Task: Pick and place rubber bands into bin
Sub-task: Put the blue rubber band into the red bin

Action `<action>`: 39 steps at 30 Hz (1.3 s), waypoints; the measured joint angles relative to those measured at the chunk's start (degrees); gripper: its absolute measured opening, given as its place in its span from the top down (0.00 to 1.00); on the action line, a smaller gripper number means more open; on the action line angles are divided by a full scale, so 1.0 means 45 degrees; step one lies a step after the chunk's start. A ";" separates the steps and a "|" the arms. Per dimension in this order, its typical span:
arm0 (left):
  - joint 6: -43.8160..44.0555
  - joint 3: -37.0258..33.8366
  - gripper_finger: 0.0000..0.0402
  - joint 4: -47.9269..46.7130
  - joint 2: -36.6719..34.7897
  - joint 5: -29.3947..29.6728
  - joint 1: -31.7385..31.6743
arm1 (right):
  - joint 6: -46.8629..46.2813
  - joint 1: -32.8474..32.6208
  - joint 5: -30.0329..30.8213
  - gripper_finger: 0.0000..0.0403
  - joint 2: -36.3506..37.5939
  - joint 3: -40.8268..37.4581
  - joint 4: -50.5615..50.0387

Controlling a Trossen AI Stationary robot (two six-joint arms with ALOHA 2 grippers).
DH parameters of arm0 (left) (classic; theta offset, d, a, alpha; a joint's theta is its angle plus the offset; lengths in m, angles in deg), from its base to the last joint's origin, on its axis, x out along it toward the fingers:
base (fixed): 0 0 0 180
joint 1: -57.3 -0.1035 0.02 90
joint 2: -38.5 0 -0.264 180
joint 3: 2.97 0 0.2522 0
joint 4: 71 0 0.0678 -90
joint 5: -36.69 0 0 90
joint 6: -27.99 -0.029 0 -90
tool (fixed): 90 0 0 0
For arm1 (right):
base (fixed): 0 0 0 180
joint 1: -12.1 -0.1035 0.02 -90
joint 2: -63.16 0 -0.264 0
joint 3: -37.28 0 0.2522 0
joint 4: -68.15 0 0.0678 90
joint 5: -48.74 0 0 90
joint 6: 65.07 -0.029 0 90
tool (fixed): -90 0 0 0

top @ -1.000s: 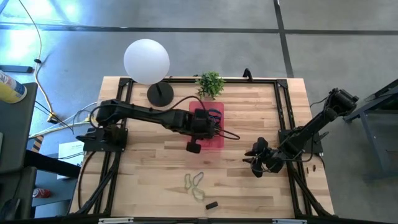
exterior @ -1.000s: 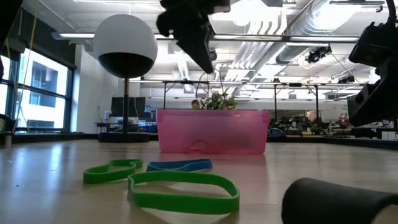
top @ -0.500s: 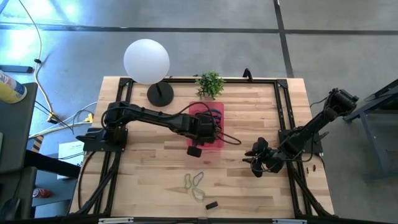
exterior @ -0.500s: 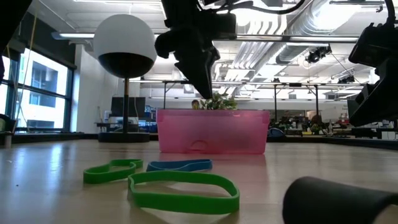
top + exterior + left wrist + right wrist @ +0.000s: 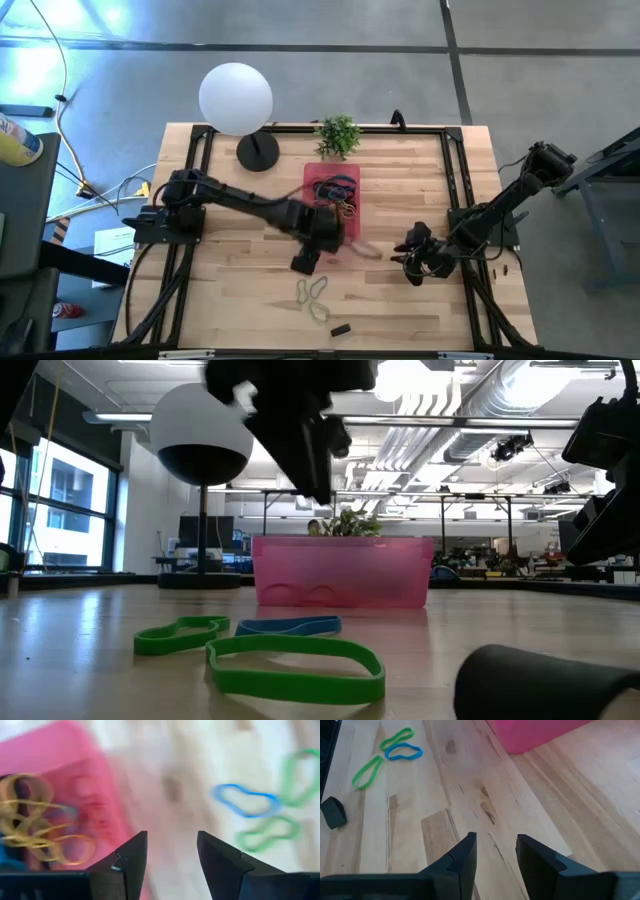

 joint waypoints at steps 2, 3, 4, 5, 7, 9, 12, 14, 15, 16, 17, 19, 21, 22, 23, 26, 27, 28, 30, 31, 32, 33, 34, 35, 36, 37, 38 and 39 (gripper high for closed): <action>0.0377 0.0000 0.60 -0.0034 -0.0002 0.0027 0.0654 | 0.0010 0.0000 0.0000 0.68 0.0000 0.0000 0.0000; 0.0599 0.0000 0.60 -0.0025 -0.0002 0.0048 0.0968 | 0.0056 0.0000 0.0001 0.68 0.0000 0.0000 -0.0005; 0.0902 0.0000 0.61 -0.0024 -0.0002 0.0146 0.1256 | 0.0064 0.0000 0.0005 0.68 0.0000 0.0000 -0.0005; 0.1259 0.0000 0.61 -0.0009 -0.0002 0.0306 0.1552 | 0.0078 0.0000 0.0019 0.68 0.0000 0.0000 -0.0029; 0.2195 0.0000 0.62 0.0081 -0.0002 0.0778 0.2046 | 0.0156 0.0000 0.0096 0.68 0.0000 0.0005 -0.0181; 0.3219 0.0000 0.63 0.0288 -0.0005 0.1128 0.2381 | 0.0357 0.0000 0.0251 0.68 0.0000 0.0005 -0.0226; 0.4723 0.0000 0.64 0.0763 0.0051 0.1392 0.2618 | 0.0432 0.0024 0.0518 0.68 0.0000 0.0005 -0.0242; 0.5586 -0.0005 0.64 0.0829 0.0090 0.1614 0.2750 | 0.0437 0.0024 0.0552 0.68 0.0000 0.0005 -0.0197; 0.5934 -0.0003 0.64 0.0907 0.0198 0.1790 0.2773 | 0.0437 0.0024 0.0533 0.68 0.0000 0.0005 -0.0172; 0.6256 0.0015 0.64 0.1090 0.0343 0.1899 0.2796 | 0.0441 0.0024 0.0462 0.68 0.0000 0.0005 -0.0167; 0.6530 0.0001 0.64 0.1078 0.0447 0.1939 0.2856 | 0.0440 0.0024 0.0382 0.68 -0.0004 0.0005 -0.0127; 0.6908 -0.0034 0.65 0.0984 0.0683 0.1954 0.2857 | 0.0432 0.0019 0.0358 0.68 -0.0005 0.0005 -0.0040; 0.7356 0.0021 0.66 0.1413 0.0960 0.1814 0.2857 | 0.0427 0.0019 0.0339 0.68 -0.0005 0.0005 0.0017; 0.7486 -0.0019 0.66 0.1208 0.1101 0.1760 0.2852 | 0.0415 0.0019 0.0320 0.68 -0.0005 0.0005 0.0071; 0.7597 -0.0023 0.66 0.1414 0.1306 0.1639 0.2852 | 0.0360 0.0019 0.0301 0.68 -0.0005 0.0010 0.0116; 0.7931 -0.0048 0.67 0.1516 0.1606 0.1327 0.2842 | 0.0345 0.0004 0.0276 0.68 -0.0062 0.0010 0.0284; 0.8034 -0.0027 0.68 0.1694 0.1711 0.1219 0.2837 | 0.0329 -0.0012 0.0267 0.68 -0.0083 0.0021 0.0352; 0.8252 0.0052 0.68 0.2042 0.1846 0.1173 0.2833 | 0.0335 -0.0046 0.0220 0.68 -0.0097 0.0022 0.0329; 0.8469 -0.0041 0.69 0.1309 0.1961 0.1116 0.2833 | 0.0334 -0.0068 0.0162 0.68 -0.0236 0.0011 0.0444; 0.8541 -0.0055 0.69 0.1254 0.2101 0.1123 0.2833 | 0.0324 -0.0069 0.0143 0.68 -0.0275 0.0019 0.0478; 0.8645 0.0007 0.69 0.1621 0.2288 0.1123 0.2833 | 0.0330 -0.0082 0.0080 0.68 -0.0301 0.0019 0.0401; 0.8728 0.0020 0.70 0.1683 0.2376 0.1097 0.2833 | 0.0331 -0.0083 -0.0007 0.68 -0.0385 0.0005 0.0424; 0.8742 -0.0023 0.70 0.1330 0.2387 0.1062 0.2833 | 0.0330 -0.0070 -0.0035 0.68 -0.0502 0.0005 0.0609; 0.8748 -0.0041 0.71 0.1264 0.2429 0.1015 0.2833 | 0.0330 -0.0068 -0.0058 0.68 -0.0568 0.0017 0.0670; 0.8781 0.0003 0.71 0.1692 0.2568 0.0937 0.2833 | 0.0330 -0.0084 -0.0072 0.68 -0.0603 0.0018 0.0604; 0.8826 0.0033 0.71 0.1914 0.2676 0.0858 0.2833 | 0.0330 -0.0087 -0.0081 0.68 -0.0672 0.0005 0.0635; 0.8830 -0.0002 0.71 0.1678 0.2719 0.0838 0.2833 | 0.0330 -0.0066 -0.0078 0.68 -0.0763 0.0005 0.0816; 0.8846 -0.0044 0.71 0.1484 0.2727 0.0835 0.2833 | 0.0321 -0.0063 -0.0078 0.68 -0.0818 0.0019 0.0867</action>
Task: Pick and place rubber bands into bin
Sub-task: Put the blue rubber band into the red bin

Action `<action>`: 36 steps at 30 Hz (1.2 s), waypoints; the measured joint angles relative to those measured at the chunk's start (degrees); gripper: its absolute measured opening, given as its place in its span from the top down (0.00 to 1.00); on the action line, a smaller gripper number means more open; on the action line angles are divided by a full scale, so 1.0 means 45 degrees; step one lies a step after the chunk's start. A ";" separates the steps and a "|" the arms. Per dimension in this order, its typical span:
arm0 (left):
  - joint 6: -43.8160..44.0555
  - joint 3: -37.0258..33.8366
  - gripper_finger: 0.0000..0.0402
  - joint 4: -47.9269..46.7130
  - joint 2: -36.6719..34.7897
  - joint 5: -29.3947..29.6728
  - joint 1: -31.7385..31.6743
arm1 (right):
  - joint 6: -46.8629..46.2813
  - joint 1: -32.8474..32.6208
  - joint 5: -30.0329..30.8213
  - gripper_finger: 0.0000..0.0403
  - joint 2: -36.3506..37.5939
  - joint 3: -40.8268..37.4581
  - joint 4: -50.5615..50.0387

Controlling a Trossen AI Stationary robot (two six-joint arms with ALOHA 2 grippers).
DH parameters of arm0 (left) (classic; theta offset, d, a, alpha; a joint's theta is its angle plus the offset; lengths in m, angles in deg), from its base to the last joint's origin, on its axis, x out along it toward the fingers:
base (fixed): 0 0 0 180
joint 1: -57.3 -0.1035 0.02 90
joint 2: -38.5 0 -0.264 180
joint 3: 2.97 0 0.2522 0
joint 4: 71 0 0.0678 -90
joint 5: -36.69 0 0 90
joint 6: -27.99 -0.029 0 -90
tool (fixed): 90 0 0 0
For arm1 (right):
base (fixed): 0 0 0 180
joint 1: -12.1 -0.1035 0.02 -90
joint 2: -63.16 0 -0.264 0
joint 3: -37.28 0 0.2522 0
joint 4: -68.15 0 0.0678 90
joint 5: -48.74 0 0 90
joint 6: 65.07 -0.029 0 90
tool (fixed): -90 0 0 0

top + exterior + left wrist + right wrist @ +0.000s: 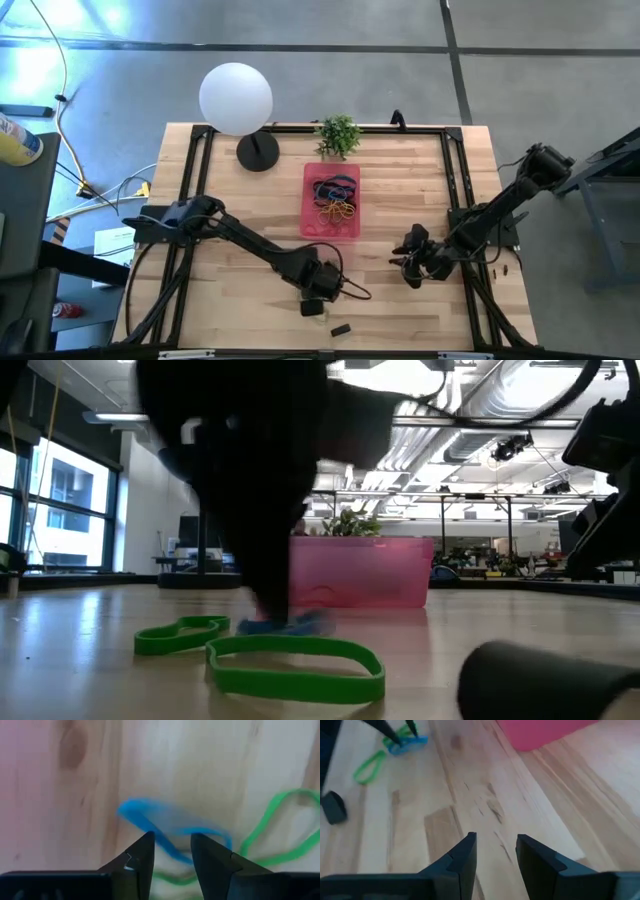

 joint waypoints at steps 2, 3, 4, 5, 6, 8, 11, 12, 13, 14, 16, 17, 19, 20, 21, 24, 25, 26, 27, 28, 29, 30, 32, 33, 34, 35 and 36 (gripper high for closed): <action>0.0033 0.0078 0.71 0.0445 0.0141 -0.0003 0.0000 | 0.0009 -0.0005 -0.0023 0.68 -0.0063 -0.0018 -0.0050; 0.0032 0.0077 0.72 0.0388 0.0161 0.0006 0.0000 | 0.0005 0.0002 -0.0044 0.68 -0.0145 -0.0017 0.0086; 0.0028 0.0035 0.72 0.0158 0.0175 -0.0008 0.0000 | -0.0003 0.0015 -0.0066 0.68 -0.0186 -0.0006 0.0146; 0.0027 0.0029 0.72 0.0222 0.0175 -0.0031 -0.0005 | -0.0003 0.0001 -0.0096 0.68 -0.0207 -0.0001 0.0068; 0.0030 0.0047 0.73 0.0243 0.0175 -0.0088 -0.0010 | 0.0009 -0.0010 -0.0132 0.68 -0.0212 -0.0019 0.0047; 0.0021 0.0044 0.73 0.0210 0.0180 -0.0002 -0.0005 | -0.0026 0.0000 -0.0118 0.68 -0.0287 -0.0007 0.0191; 0.0010 0.0044 0.75 0.0176 0.0185 0.0118 -0.0005 | -0.0016 0.0000 -0.0126 0.68 -0.0378 -0.0015 0.0235; -0.0024 0.0044 0.76 0.0159 0.0185 0.0148 -0.0008 | -0.0024 0.0000 -0.0125 0.68 -0.0408 -0.0007 0.0265; -0.0031 0.0044 0.76 0.0160 0.0185 0.0152 -0.0010 | -0.0015 0.0000 -0.0130 0.68 -0.0425 -0.0006 0.0207; -0.0033 0.0044 0.77 0.0157 0.0185 0.0154 -0.0010 | 0.0004 0.0000 -0.0130 0.68 -0.0431 -0.0015 0.0183; -0.0093 0.0044 0.77 0.0171 0.0185 0.0144 -0.0005 | -0.0009 0.0000 -0.0126 0.68 -0.0452 -0.0010 0.0248; -0.0136 0.0044 0.78 0.0199 0.0185 0.0110 -0.0005 | -0.0001 0.0000 -0.0130 0.68 -0.0464 -0.0010 0.0210; -0.0324 0.0048 0.78 0.0239 0.0185 0.0099 -0.0005 | 0.0005 0.0000 -0.0128 0.68 -0.0464 -0.0010 0.0213; -0.0445 0.0098 0.78 0.0201 0.0192 0.0099 -0.0005 | 0.0007 0.0000 -0.0117 0.68 -0.0464 -0.0010 0.0222; -0.0616 0.0164 0.77 0.0208 0.0206 0.0095 -0.0005 | 0.0015 0.0000 -0.0121 0.68 -0.0464 -0.0010 0.0198; -0.1180 0.0386 0.76 0.0426 0.0219 0.0094 -0.0005 | 0.0015 0.0000 -0.0117 0.68 -0.0464 -0.0010 0.0196; -0.1347 0.0408 0.76 0.0574 0.0219 0.0094 -0.0005 | 0.0017 0.0000 -0.0119 0.68 -0.0464 -0.0010 0.0189; -0.1509 0.0408 0.76 0.0756 0.0219 0.0094 -0.0005 | 0.0015 0.0000 -0.0121 0.68 -0.0464 -0.0010 0.0195; -0.1681 0.0408 0.76 0.0887 0.0219 0.0094 -0.0005 | 0.0015 0.0000 -0.0121 0.68 -0.0464 -0.0010 0.0196; -0.1823 0.0408 0.76 0.1034 0.0219 0.0089 -0.0005 | 0.0015 0.0000 -0.0121 0.68 -0.0464 -0.0010 0.0191; -0.1977 0.0408 0.76 0.1190 0.0219 0.0044 -0.0005 | 0.0017 0.0000 -0.0121 0.68 -0.0464 -0.0010 0.0191; -0.2085 0.0408 0.76 0.1255 0.0219 -0.0064 -0.0005 | 0.0017 0.0000 -0.0120 0.68 -0.0464 -0.0010 0.0195; -0.2126 0.0408 0.76 0.1208 0.0219 -0.0151 -0.0005 | 0.0016 0.0000 -0.0121 0.68 -0.0464 -0.0010 0.0191; -0.2131 0.0408 0.76 0.1194 0.0219 -0.0149 -0.0005 | 0.0019 0.0000 -0.0120 0.68 -0.0464 -0.0010 0.0191; -0.2147 0.0408 0.76 0.1199 0.0219 -0.0147 -0.0005 | 0.0019 0.0000 -0.0121 0.68 -0.0464 -0.0010 0.0191; -0.2200 0.0408 0.76 0.1196 0.0219 -0.0144 -0.0005 | 0.0019 0.0000 -0.0128 0.68 -0.0464 -0.0010 0.0191; -0.2261 0.0408 0.76 0.1200 0.0219 -0.0144 -0.0005 | 0.0015 0.0000 -0.0158 0.68 -0.0464 -0.0010 0.0191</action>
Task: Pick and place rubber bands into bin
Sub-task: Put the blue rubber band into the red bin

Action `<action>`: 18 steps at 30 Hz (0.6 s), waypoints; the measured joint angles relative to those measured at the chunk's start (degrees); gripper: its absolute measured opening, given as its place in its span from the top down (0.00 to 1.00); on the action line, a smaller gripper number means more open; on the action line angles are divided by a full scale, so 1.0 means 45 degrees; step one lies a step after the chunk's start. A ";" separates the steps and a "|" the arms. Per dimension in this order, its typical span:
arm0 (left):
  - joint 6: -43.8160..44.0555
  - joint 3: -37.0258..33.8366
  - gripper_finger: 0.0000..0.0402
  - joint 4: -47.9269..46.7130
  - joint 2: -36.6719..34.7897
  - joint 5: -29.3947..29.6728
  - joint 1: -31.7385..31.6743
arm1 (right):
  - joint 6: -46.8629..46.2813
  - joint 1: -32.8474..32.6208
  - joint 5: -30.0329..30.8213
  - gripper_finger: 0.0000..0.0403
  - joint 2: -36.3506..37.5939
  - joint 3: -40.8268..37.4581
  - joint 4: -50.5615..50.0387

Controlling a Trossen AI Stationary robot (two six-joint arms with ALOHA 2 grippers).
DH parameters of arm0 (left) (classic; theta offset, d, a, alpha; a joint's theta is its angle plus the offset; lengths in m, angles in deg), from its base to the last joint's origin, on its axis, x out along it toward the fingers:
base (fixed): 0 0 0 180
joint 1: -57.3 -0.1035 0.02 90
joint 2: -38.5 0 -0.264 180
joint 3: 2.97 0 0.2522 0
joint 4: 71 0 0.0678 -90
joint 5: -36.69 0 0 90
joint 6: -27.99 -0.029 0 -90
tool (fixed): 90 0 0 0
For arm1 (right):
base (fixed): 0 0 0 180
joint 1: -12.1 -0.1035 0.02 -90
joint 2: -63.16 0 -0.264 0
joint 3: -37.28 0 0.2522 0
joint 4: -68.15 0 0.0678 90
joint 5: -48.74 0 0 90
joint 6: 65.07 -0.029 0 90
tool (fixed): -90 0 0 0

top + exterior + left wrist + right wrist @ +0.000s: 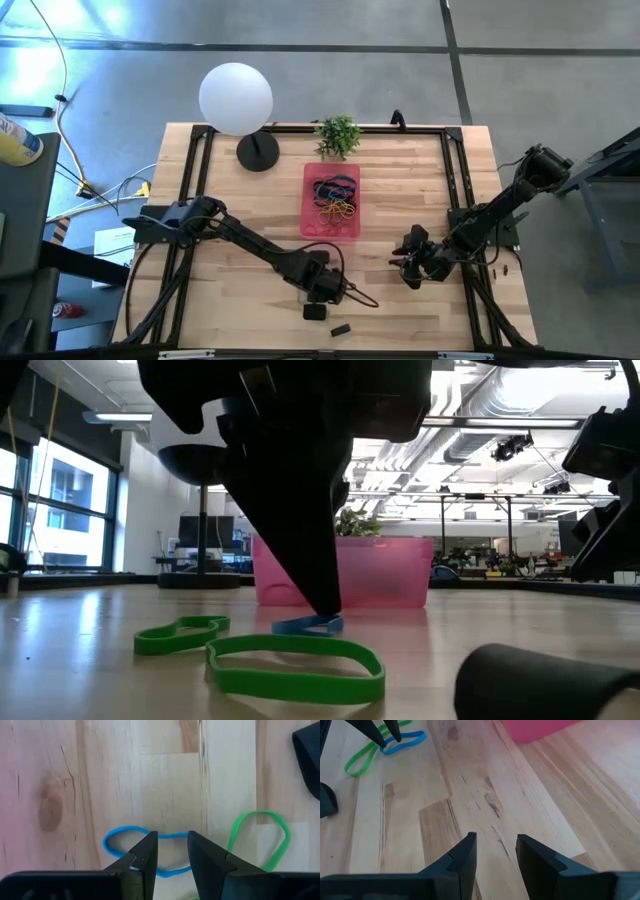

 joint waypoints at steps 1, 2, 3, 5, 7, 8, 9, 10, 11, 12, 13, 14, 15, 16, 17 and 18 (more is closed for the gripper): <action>-0.0032 0.0000 0.76 -0.0003 0.0000 -0.0001 0.0000 | 0.0000 0.0000 -0.0044 0.68 0.0000 0.0000 0.0000; -0.0057 0.0000 0.76 -0.0003 0.0000 -0.0013 0.0000 | 0.0000 0.0000 -0.0046 0.68 0.0000 0.0000 0.0000; -0.0056 0.0000 0.76 0.0001 0.0000 -0.0076 0.0000 | -0.0008 0.0000 -0.0046 0.68 0.0000 0.0000 0.0000; 0.0003 0.0000 0.76 -0.0003 0.0000 -0.0291 0.0000 | -0.0019 0.0000 -0.0046 0.68 0.0000 0.0000 0.0000; 0.0198 0.0000 0.76 -0.0003 0.0000 -0.0459 0.0000 | -0.0031 0.0000 -0.0044 0.68 0.0000 0.0000 0.0005; 0.0258 0.0000 0.76 -0.0008 0.0000 -0.0560 0.0000 | -0.0034 0.0000 -0.0037 0.68 0.0000 0.0000 0.0009; 0.0322 0.0000 0.76 -0.0008 0.0000 -0.0661 0.0005 | -0.0034 0.0000 -0.0037 0.68 0.0000 0.0000 0.0028; 0.0450 0.0000 0.76 -0.0024 0.0000 -0.0728 0.0008 | -0.0034 0.0000 -0.0037 0.68 0.0002 0.0000 0.0052; 0.0533 0.0000 0.76 -0.0052 0.0000 -0.0772 0.0010 | -0.0035 0.0000 -0.0037 0.68 0.0005 0.0000 0.0066; 0.0569 0.0000 0.76 -0.0062 0.0000 -0.0804 0.0010 | -0.0034 0.0000 -0.0032 0.68 0.0005 0.0000 0.0068; 0.0574 0.0000 0.76 -0.0061 0.0000 -0.0858 0.0010 | -0.0039 0.0000 -0.0032 0.68 0.0005 0.0000 0.0073; 0.0577 0.0000 0.76 -0.0074 -0.0003 -0.0917 0.0010 | -0.0039 0.0000 -0.0033 0.68 0.0005 0.0000 0.0093; 0.0577 0.0000 0.76 -0.0078 -0.0005 -0.0983 0.0010 | -0.0039 0.0000 -0.0032 0.68 0.0005 0.0000 0.0109; 0.0578 0.0000 0.76 -0.0081 -0.0005 -0.1070 0.0020 | -0.0039 0.0000 -0.0032 0.68 0.0005 0.0000 0.0126; 0.0581 0.0000 0.76 -0.0081 -0.0010 -0.1159 0.0049 | -0.0039 0.0000 -0.0032 0.68 0.0005 0.0000 0.0144; 0.0583 0.0000 0.76 -0.0081 -0.0010 -0.1205 0.0082 | -0.0039 0.0000 -0.0027 0.68 0.0005 0.0000 0.0157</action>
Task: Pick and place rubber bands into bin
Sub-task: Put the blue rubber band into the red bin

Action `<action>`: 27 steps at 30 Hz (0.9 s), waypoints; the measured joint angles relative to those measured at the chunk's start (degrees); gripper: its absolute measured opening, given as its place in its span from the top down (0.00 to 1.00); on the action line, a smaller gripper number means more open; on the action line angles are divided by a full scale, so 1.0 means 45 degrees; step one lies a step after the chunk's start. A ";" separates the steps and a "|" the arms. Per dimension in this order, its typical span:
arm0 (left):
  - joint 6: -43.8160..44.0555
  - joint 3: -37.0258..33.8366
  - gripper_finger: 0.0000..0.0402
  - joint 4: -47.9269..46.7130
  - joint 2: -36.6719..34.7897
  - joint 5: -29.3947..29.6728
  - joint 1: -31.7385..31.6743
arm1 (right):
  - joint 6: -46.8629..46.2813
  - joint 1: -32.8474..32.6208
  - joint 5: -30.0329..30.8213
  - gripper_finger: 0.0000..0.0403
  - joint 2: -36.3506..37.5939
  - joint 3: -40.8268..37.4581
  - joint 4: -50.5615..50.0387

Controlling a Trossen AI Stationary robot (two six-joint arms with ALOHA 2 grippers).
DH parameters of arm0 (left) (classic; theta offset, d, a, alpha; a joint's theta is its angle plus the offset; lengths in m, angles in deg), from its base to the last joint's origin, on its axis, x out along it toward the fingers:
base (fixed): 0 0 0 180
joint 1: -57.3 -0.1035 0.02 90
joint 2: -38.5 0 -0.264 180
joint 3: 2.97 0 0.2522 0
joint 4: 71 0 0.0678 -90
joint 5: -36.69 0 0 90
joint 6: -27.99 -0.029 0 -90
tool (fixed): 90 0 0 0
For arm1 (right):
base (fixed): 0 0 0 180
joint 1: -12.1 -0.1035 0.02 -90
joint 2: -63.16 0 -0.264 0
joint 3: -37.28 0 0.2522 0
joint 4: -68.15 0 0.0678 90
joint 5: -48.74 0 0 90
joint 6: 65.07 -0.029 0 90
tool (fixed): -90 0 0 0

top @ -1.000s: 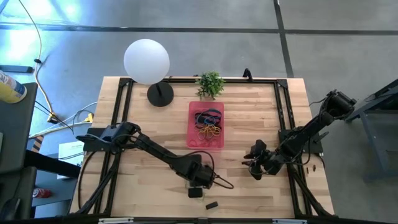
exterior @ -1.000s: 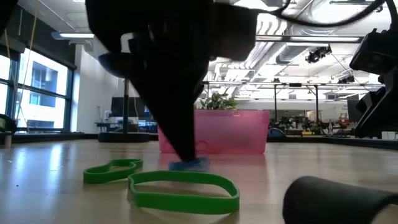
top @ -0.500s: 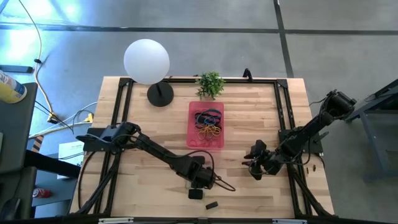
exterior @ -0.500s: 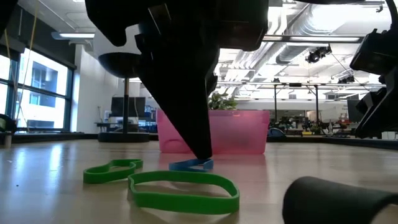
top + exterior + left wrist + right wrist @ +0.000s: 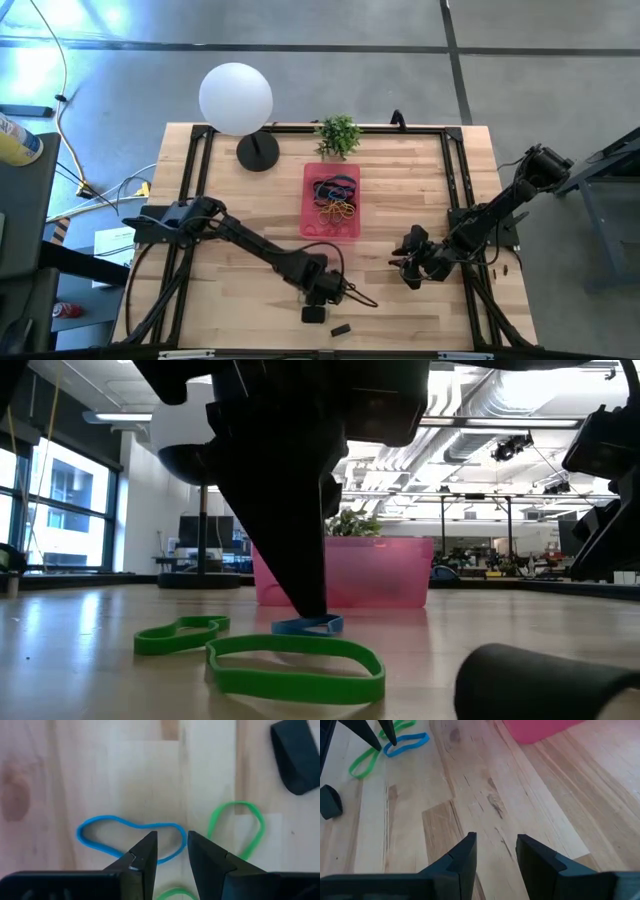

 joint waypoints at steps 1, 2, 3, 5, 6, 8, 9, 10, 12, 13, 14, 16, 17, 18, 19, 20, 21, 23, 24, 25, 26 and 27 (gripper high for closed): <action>0.0000 0.0000 0.76 0.0000 0.0000 -0.0058 0.0028 | 0.0004 0.0000 0.0001 0.68 0.0000 0.0000 -0.0002; 0.0001 0.0000 0.76 -0.0010 0.0000 -0.0136 0.0099 | 0.0015 0.0000 0.0005 0.68 0.0000 0.0000 -0.0002; -0.0004 0.0000 0.76 -0.0024 0.0000 -0.0191 0.0159 | 0.0019 0.0000 0.0005 0.68 0.0000 0.0000 -0.0006; -0.0014 0.0000 0.76 -0.0124 -0.0005 -0.0267 0.0293 | 0.0031 0.0000 0.0022 0.68 0.0000 0.0000 -0.0006; -0.0014 0.0000 0.76 -0.0213 -0.0007 -0.0262 0.0360 | 0.0042 0.0000 0.0063 0.68 0.0000 0.0000 -0.0011; -0.0014 0.0000 0.76 -0.0332 -0.0010 -0.0222 0.0459 | 0.0082 0.0002 0.0086 0.68 0.0000 0.0000 -0.0006; -0.0014 0.0000 0.76 -0.0366 -0.0010 -0.0186 0.0525 | 0.0098 0.0005 0.0087 0.68 0.0000 0.0000 -0.0012; -0.0014 0.0000 0.76 -0.0390 -0.0010 -0.0139 0.0537 | 0.0107 0.0005 0.0093 0.68 0.0000 0.0000 -0.0016; -0.0014 0.0000 0.76 -0.0393 -0.0010 0.0021 0.0550 | 0.0121 0.0005 0.0174 0.68 0.0000 0.0000 -0.0016; -0.0009 0.0000 0.76 -0.0389 -0.0010 0.0094 0.0545 | 0.0135 0.0005 0.0180 0.68 0.0000 0.0000 -0.0016; -0.0012 0.0000 0.76 -0.0389 -0.0010 0.0215 0.0535 | 0.0140 0.0005 0.0180 0.68 0.0000 0.0000 -0.0015; -0.0010 0.0000 0.76 -0.0389 -0.0010 0.0413 0.0501 | 0.0136 0.0005 0.0180 0.68 0.0000 0.0000 -0.0016; -0.0010 0.0000 0.76 -0.0386 -0.0010 0.0460 0.0496 | 0.0136 0.0005 0.0176 0.68 0.0000 0.0000 -0.0016; -0.0014 0.0000 0.76 -0.0384 -0.0010 0.0479 0.0489 | 0.0136 0.0005 0.0175 0.68 0.0000 0.0000 -0.0016; -0.0026 0.0000 0.76 -0.0384 -0.0010 0.0510 0.0487 | 0.0136 0.0005 0.0175 0.68 0.0000 0.0000 -0.0016; -0.0083 0.0000 0.76 -0.0384 -0.0010 0.0505 0.0488 | 0.0136 0.0005 0.0170 0.68 0.0000 0.0000 -0.0016; -0.0111 0.0000 0.76 -0.0384 -0.0010 0.0510 0.0497 | 0.0136 0.0005 0.0156 0.68 0.0000 0.0000 -0.0012; -0.0175 0.0000 0.76 -0.0384 -0.0010 0.0554 0.0501 | 0.0110 0.0005 0.0128 0.68 0.0000 0.0000 -0.0016; -0.0245 0.0000 0.76 -0.0384 -0.0010 0.0606 0.0506 | 0.0107 0.0005 0.0121 0.68 0.0000 0.0000 -0.0013; -0.0309 0.0000 0.76 -0.0384 -0.0010 0.0649 0.0511 | 0.0105 0.0005 0.0121 0.68 0.0000 0.0000 -0.0013; -0.0343 0.0000 0.76 -0.0384 -0.0010 0.0712 0.0507 | 0.0107 0.0005 0.0123 0.68 0.0000 0.0000 -0.0014; -0.0358 0.0000 0.76 -0.0388 -0.0010 0.0815 0.0506 | 0.0107 0.0001 0.0121 0.68 0.0000 0.0000 -0.0012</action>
